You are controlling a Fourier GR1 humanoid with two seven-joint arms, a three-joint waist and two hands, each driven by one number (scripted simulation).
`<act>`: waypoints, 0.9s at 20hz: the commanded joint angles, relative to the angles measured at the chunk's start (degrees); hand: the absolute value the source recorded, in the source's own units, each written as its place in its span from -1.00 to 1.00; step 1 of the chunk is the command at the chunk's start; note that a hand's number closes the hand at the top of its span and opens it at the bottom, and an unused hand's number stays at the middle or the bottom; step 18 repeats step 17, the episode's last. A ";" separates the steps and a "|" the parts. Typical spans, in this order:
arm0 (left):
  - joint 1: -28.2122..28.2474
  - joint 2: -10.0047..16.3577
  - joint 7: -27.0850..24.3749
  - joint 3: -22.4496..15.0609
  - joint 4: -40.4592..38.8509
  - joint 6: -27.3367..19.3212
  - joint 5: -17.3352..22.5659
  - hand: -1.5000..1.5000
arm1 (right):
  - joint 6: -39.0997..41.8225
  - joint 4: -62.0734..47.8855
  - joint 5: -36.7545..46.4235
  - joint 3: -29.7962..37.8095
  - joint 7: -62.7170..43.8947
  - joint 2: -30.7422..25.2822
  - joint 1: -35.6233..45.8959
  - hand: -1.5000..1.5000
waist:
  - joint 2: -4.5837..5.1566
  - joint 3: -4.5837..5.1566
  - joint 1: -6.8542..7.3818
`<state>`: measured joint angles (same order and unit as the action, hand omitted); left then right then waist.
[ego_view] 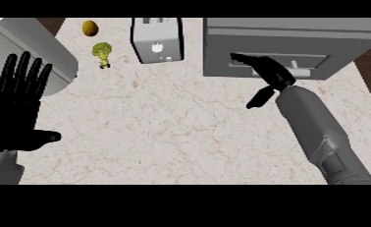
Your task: Pick up the cup, place it into the drawer and close the drawer
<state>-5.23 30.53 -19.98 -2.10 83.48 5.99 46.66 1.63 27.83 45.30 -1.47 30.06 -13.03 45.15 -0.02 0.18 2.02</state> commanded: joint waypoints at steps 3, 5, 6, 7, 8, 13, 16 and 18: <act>-1.15 -1.89 -1.02 -1.13 -1.44 1.16 -2.09 -1.00 | 0.81 -11.79 -0.10 3.58 -0.02 -3.02 9.63 -1.00 | 1.56 -0.31 1.60; -2.34 -2.50 -1.04 -1.51 -2.49 1.43 -2.50 -1.00 | -0.58 -13.65 0.48 3.48 0.90 -3.02 9.30 -1.00 | 1.74 -0.33 1.67; -2.12 -0.80 -0.30 0.06 -2.66 2.66 -1.32 -1.00 | 0.84 -14.34 -0.03 4.18 2.29 -5.24 9.84 -1.00 | 1.78 -0.33 1.97; -0.20 -2.98 -3.44 -1.48 -3.53 3.09 -3.37 -1.00 | 1.94 -14.51 -0.63 4.80 3.39 -6.64 10.38 -1.00 | 1.94 -0.32 2.22; -0.27 -2.98 -1.84 -2.01 -1.24 1.14 -3.75 -1.00 | 2.64 -15.12 -0.80 5.16 2.28 -6.90 11.53 -1.00 | 1.56 -0.34 2.00; -3.20 -3.15 -1.20 -2.08 -2.19 1.20 -4.04 -1.00 | 2.37 -16.83 -0.98 5.53 2.80 -7.23 12.49 -1.00 | 2.32 -0.39 2.94; -3.03 -3.35 -2.08 -1.82 -3.42 1.50 -4.74 -1.00 | 2.61 -17.35 -0.76 5.31 5.57 -9.10 11.62 -1.00 | 2.32 -0.38 2.65; -2.46 -2.25 -1.58 -0.80 -2.59 2.14 -3.77 -1.00 | 2.99 -17.69 -0.75 5.35 4.72 -9.11 12.58 -1.00 | 2.25 -0.39 3.43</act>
